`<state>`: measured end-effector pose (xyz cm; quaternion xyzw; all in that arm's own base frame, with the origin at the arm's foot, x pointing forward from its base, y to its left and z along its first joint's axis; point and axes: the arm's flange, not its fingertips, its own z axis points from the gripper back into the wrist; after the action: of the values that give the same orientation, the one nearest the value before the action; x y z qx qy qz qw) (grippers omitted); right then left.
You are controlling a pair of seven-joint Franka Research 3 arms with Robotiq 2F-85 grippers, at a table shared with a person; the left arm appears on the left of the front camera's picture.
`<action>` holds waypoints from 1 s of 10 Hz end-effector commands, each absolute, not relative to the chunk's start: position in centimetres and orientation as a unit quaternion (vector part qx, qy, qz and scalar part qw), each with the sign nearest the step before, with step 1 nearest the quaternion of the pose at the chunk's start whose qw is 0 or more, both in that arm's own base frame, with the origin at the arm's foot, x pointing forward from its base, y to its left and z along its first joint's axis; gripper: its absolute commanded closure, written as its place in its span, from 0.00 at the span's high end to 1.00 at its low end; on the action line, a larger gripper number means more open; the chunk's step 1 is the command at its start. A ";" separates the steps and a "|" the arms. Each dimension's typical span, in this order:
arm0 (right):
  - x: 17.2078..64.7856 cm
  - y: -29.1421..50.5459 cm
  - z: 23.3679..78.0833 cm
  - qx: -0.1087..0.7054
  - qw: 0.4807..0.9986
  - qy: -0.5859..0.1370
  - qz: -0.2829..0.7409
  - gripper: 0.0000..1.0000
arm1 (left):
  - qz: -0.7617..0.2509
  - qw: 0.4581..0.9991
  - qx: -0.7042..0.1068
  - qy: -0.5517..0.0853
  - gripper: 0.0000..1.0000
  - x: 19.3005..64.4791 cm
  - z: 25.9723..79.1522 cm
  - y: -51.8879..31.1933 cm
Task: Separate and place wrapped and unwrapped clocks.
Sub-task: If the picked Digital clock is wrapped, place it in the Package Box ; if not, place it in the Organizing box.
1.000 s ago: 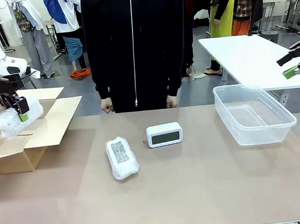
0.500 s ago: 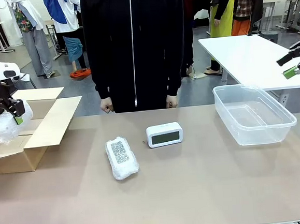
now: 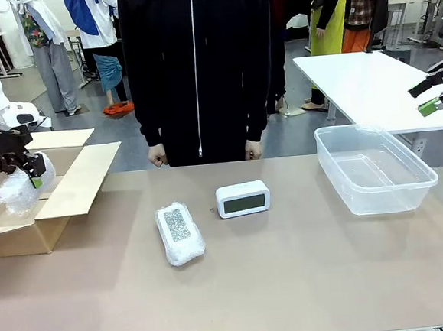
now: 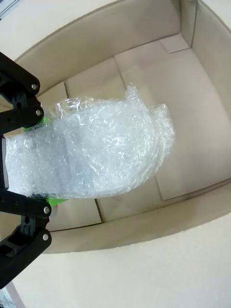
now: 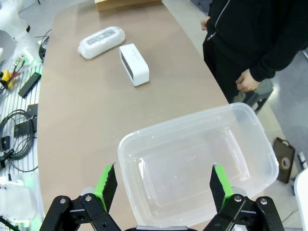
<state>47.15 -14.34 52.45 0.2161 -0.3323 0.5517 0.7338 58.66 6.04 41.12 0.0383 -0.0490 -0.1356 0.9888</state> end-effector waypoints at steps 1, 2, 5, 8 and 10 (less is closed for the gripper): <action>47.2 -14.2 52.4 0.219 0.730 -0.335 0.553 1.00 | -0.141 0.988 0.029 -0.051 0.53 59.5 41.9 6.4; 47.2 -14.2 52.4 0.219 0.730 -0.335 0.553 1.00 | -0.143 0.988 0.030 -0.050 0.53 59.4 41.7 6.6; 47.2 -14.2 52.4 0.219 0.730 -0.335 0.553 1.00 | -0.146 0.988 0.015 -0.046 0.73 59.2 41.9 6.7; 47.2 -14.2 52.4 0.219 0.730 -0.335 0.553 1.00 | -0.147 0.988 0.011 -0.051 1.00 58.9 42.1 6.7; 47.2 -14.2 52.4 0.219 0.730 -0.335 0.553 1.00 | -0.149 0.987 0.009 -0.055 0.98 58.7 42.3 6.9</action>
<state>47.15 -14.34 52.45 0.2161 -0.3323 0.5517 0.7338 58.94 6.43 41.71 0.0263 -0.0520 -0.1396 0.9885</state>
